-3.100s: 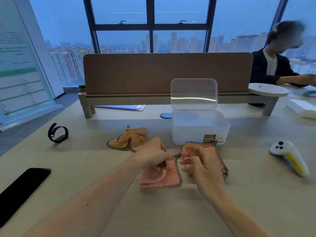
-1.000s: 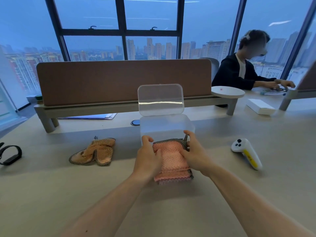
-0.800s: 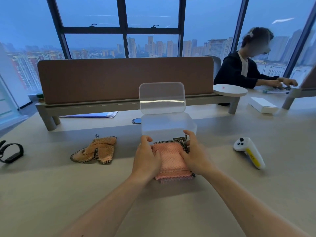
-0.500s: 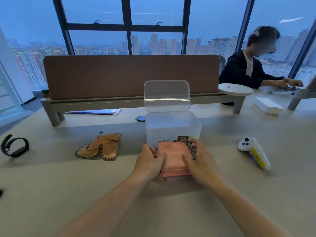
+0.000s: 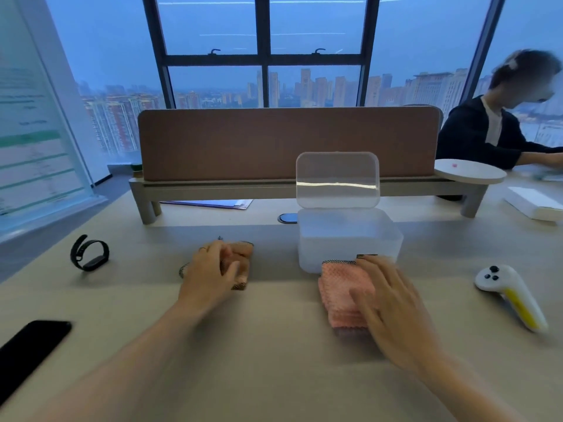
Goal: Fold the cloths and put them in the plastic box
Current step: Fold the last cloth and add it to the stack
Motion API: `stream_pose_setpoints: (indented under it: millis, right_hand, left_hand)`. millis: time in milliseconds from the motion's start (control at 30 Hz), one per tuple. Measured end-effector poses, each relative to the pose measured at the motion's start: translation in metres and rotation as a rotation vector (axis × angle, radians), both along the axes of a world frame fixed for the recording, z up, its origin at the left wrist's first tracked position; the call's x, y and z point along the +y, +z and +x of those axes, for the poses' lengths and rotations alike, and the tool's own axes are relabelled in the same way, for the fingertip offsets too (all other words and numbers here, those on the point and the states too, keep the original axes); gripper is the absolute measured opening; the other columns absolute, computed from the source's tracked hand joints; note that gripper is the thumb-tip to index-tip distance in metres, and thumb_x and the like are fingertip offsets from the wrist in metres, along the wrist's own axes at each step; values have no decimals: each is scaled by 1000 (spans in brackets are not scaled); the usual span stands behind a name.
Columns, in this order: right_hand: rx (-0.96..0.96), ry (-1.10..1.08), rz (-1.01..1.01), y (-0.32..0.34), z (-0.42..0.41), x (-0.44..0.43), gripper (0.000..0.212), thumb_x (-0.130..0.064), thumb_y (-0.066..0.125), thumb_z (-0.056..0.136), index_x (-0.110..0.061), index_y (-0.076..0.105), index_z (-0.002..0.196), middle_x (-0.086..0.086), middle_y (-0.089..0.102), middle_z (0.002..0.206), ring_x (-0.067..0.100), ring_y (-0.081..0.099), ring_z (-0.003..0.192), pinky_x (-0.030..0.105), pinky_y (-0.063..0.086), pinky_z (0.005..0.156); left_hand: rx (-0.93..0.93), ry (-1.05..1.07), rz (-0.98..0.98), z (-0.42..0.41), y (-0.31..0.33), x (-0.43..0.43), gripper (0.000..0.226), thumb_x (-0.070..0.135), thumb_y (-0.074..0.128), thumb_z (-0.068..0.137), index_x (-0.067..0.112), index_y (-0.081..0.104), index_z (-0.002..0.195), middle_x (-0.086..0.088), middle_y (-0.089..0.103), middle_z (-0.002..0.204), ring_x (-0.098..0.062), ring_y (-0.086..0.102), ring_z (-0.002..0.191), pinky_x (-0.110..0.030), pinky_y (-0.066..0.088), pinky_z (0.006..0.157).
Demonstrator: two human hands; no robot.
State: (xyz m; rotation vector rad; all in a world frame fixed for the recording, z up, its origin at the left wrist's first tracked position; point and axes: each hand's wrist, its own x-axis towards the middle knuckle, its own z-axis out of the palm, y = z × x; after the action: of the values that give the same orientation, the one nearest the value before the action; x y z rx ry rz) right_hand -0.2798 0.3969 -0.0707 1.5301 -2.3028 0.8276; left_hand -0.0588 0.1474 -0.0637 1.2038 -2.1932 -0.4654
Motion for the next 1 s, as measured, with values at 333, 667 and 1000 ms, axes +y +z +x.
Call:
stream_pose_setpoints:
  millis: [333, 667, 1000]
  right_hand:
    - [86, 69, 22, 23, 38, -23, 62, -64, 35, 93, -28, 58, 139, -6, 52, 149, 15, 43, 141, 37, 25, 118]
    - [-451, 426, 171, 83, 113, -113, 74, -52, 80, 78, -33, 46, 141, -15, 65, 123, -3, 62, 106, 26, 52, 95]
    - [-778, 419, -23, 96, 120, -107, 16, -32, 62, 99, -20, 73, 99, 4, 78, 94, 17, 75, 89, 32, 62, 80]
  left_hand:
    - [-69, -179, -57, 36, 4, -32, 18, 28, 70, 93, 31, 64, 77, 12, 67, 76, -5, 59, 71, -26, 41, 66]
    - [129, -410, 201, 32, 98, 11, 31, 34, 51, 105, 10, 67, 95, -11, 68, 92, -21, 63, 86, -39, 52, 80]
    - [411, -495, 712, 61, 106, 30, 49, 47, 79, 80, 22, 59, 117, -12, 73, 109, -32, 73, 100, -40, 62, 85]
